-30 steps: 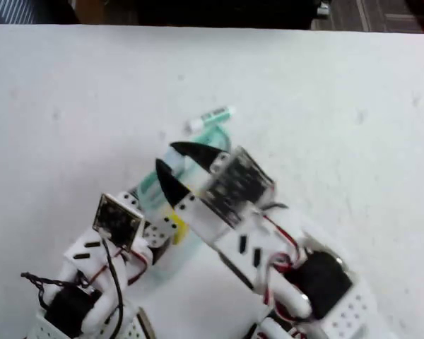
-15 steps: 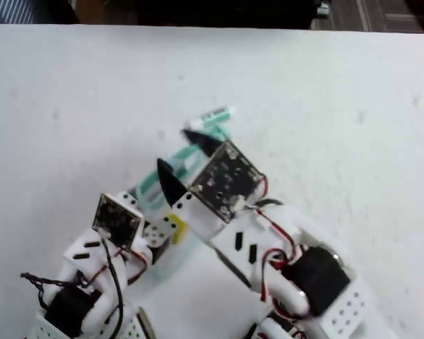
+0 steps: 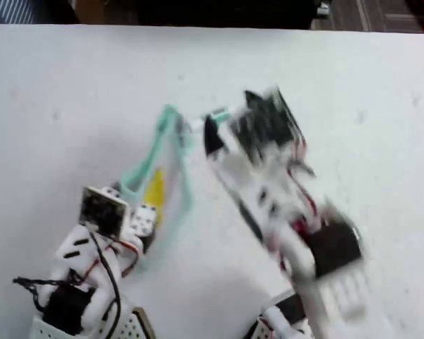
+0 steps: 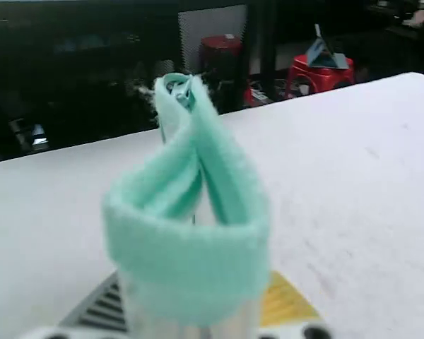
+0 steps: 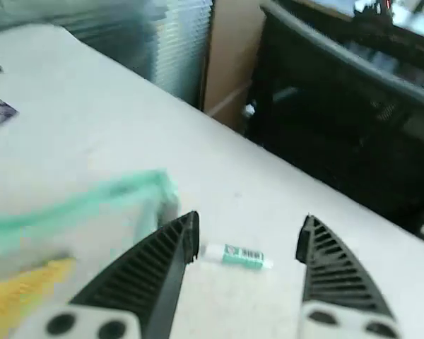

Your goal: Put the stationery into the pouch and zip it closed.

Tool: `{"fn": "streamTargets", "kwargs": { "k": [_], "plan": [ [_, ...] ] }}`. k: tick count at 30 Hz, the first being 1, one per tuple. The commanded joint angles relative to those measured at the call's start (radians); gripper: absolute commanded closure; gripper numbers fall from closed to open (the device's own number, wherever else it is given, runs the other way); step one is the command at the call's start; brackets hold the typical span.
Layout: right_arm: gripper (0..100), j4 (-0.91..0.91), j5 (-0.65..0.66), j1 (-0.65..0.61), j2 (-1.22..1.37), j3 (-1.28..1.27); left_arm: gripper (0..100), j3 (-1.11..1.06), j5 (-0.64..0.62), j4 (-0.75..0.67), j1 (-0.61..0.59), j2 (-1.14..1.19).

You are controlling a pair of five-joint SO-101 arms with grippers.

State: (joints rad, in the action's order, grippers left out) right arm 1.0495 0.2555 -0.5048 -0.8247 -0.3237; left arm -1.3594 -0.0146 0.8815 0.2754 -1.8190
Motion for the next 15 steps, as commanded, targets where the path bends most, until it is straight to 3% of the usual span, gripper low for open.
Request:
{"fn": "streamTargets", "kwargs": {
  "k": [1,4,9,15],
  "plan": [
    [79.3,-0.03,0.014,0.077,0.17,0.046,98,0.083,-0.005,-0.032,-0.137,-0.008],
    [79.1,-0.061,0.025,0.082,0.338,0.061,98,0.106,-0.017,-0.04,-0.263,-0.008],
    [79.0,-0.077,0.218,0.084,0.633,0.137,98,0.11,-0.195,-0.075,-0.453,-0.008],
    [79.0,-0.119,0.244,0.081,0.972,0.368,98,0.094,-0.239,-0.077,-0.456,-0.008]
  ]
}}
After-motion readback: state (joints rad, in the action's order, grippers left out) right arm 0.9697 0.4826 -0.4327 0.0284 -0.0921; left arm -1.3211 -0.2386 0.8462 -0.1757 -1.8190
